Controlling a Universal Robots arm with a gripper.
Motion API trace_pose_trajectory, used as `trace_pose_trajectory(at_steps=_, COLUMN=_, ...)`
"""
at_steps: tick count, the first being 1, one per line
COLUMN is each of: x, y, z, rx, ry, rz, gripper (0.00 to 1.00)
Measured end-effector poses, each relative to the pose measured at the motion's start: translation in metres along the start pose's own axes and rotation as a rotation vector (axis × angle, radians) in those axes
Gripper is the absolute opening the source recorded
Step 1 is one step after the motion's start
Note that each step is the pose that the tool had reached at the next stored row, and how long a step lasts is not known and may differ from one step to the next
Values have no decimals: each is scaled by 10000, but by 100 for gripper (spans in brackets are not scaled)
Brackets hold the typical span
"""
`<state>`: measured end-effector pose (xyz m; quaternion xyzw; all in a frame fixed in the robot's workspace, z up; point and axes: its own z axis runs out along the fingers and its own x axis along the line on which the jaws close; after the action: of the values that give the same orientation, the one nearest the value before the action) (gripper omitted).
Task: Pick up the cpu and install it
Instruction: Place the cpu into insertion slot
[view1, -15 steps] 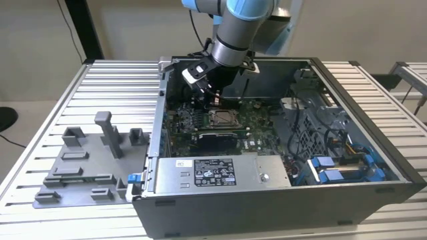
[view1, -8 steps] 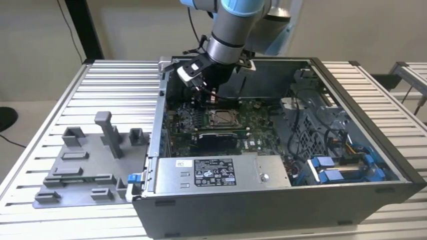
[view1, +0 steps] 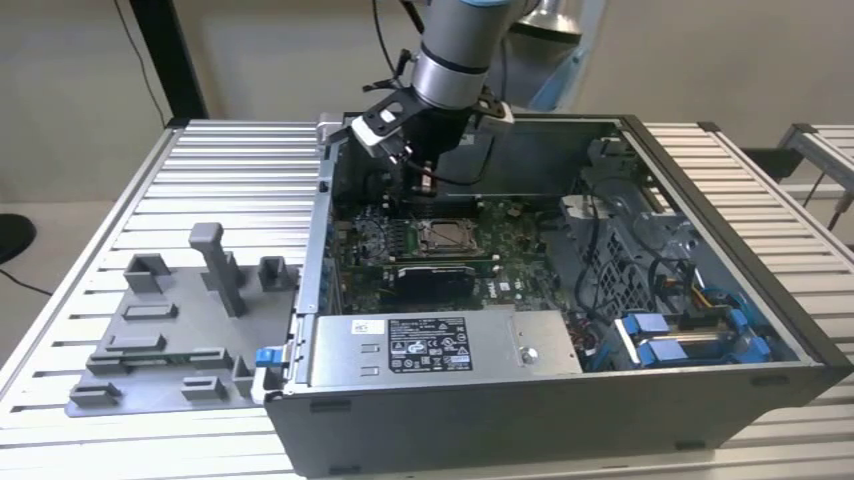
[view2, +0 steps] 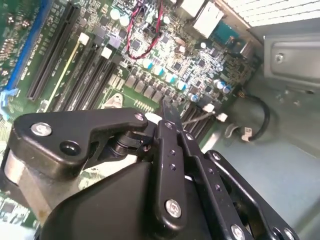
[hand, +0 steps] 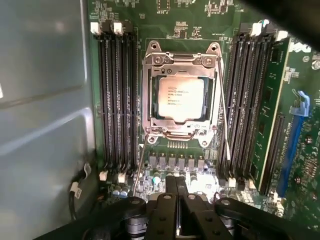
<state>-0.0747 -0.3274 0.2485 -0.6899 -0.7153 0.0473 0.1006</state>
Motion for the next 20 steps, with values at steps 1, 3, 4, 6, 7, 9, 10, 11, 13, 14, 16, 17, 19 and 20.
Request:
trace_pose_trajectory(at_steps=1, x=0, y=-7, z=0, rx=-151, ry=-7, rz=-11, gripper=0)
trace_pose_trajectory(at_steps=3, x=1, y=-26, z=5, rx=-522, ry=3, rz=-42, gripper=0)
trace_pose_trajectory(at_steps=4, x=1, y=-36, z=7, rx=-700, ry=32, rz=-61, gripper=0)
trace_pose_trajectory(at_steps=6, x=1, y=-61, z=12, rx=-1011, ry=110, rz=-101, gripper=0)
trace_pose_trajectory(at_steps=7, x=2, y=-77, z=16, rx=-1157, ry=159, rz=-122, gripper=0)
trace_pose_trajectory(at_steps=9, x=3, y=-120, z=24, rx=-1310, ry=193, rz=-140, gripper=0)
trace_pose_trajectory(at_steps=10, x=3, y=-141, z=29, rx=-1332, ry=193, rz=-142, gripper=0)
trace_pose_trajectory(at_steps=11, x=3, y=-174, z=36, rx=-1345, ry=194, rz=-144, gripper=0)
trace_pose_trajectory(at_steps=13, x=5, y=-264, z=59, rx=-1366, ry=196, rz=-146, gripper=0)
trace_pose_trajectory(at_steps=14, x=6, y=-307, z=72, rx=-1373, ry=197, rz=-148, gripper=0)
trace_pose_trajectory(at_steps=16, x=8, y=-393, z=96, rx=-1381, ry=213, rz=-150, gripper=0)
trace_pose_trajectory(at_steps=17, x=9, y=-430, z=106, rx=-1382, ry=224, rz=-151, gripper=0)
trace_pose_trajectory(at_steps=19, x=10, y=-484, z=118, rx=-1397, ry=247, rz=-154, gripper=0)
trace_pose_trajectory(at_steps=20, x=10, y=-499, z=122, rx=-1419, ry=255, rz=-159, gripper=0)
